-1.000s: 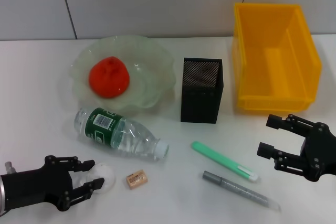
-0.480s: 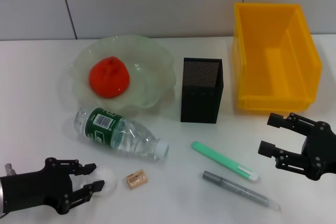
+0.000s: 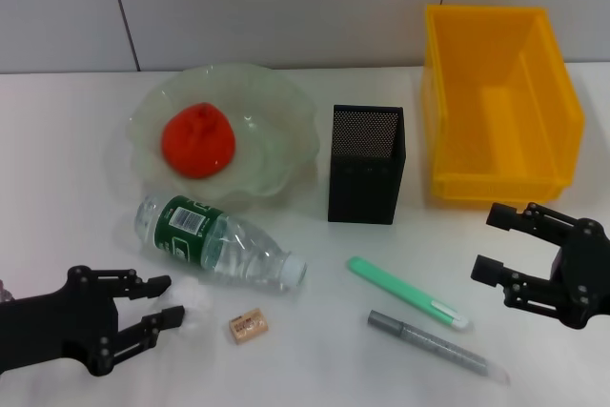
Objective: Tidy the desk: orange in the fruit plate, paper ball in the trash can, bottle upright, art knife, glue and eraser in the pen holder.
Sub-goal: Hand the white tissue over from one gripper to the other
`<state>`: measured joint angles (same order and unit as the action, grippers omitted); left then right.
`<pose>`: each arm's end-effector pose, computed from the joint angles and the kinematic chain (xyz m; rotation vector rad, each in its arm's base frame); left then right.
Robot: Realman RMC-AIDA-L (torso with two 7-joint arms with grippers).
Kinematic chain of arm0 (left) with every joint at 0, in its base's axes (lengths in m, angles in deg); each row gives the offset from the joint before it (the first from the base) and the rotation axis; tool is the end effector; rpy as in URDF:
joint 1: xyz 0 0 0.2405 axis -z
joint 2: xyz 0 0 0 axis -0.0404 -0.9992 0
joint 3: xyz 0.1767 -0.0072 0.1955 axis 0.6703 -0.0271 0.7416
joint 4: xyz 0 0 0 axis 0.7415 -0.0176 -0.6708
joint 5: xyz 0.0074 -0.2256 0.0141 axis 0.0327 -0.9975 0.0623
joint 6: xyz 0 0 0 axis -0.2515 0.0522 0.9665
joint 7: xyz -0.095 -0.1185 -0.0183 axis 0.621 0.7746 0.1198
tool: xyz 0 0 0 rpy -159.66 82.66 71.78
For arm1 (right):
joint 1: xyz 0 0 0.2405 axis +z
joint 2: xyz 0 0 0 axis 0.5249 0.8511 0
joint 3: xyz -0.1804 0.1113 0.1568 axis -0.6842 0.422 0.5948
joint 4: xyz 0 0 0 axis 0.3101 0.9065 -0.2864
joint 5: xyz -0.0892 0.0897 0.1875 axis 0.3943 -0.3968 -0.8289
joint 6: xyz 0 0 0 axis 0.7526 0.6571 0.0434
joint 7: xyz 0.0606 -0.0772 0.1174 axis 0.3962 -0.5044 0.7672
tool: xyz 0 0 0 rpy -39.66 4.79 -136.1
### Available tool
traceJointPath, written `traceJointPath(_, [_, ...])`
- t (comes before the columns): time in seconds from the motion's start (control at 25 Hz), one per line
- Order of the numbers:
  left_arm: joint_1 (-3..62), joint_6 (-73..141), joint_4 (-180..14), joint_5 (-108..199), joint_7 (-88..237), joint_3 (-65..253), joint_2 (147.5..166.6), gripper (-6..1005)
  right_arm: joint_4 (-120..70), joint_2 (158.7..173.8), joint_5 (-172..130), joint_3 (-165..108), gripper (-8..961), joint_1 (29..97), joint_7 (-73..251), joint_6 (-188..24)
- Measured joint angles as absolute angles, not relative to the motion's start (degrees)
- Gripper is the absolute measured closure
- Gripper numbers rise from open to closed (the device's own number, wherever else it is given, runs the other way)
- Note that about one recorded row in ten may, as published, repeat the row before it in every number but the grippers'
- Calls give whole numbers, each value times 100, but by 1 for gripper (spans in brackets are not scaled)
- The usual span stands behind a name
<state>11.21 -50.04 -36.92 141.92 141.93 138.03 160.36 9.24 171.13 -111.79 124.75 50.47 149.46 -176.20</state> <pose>-0.3286 0.2781 0.0081 -2.7142 -0.4312 -0.5547 0.3130 0.2745 0.0107 -2.5400 0.5098 1.0506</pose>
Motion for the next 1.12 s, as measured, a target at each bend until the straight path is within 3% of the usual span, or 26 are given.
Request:
traceJointPath(0.56, [1447, -5922, -3720, 13422, 14011, 13600, 16040, 649, 1376, 16993, -11134, 12443, 207, 4885, 14978, -18165])
traceJointPath(0.8, [1992, -6243, -4181, 13396, 14006, 13632, 16068, 652, 1606, 16780, -10729, 12416, 207, 5072, 15350, -18863])
traceJointPath(1.12, [2309, -6376, -4494, 13391, 13883, 13724, 16074, 651, 1593, 16778, -10730, 12415, 208, 5192, 15240, -18936])
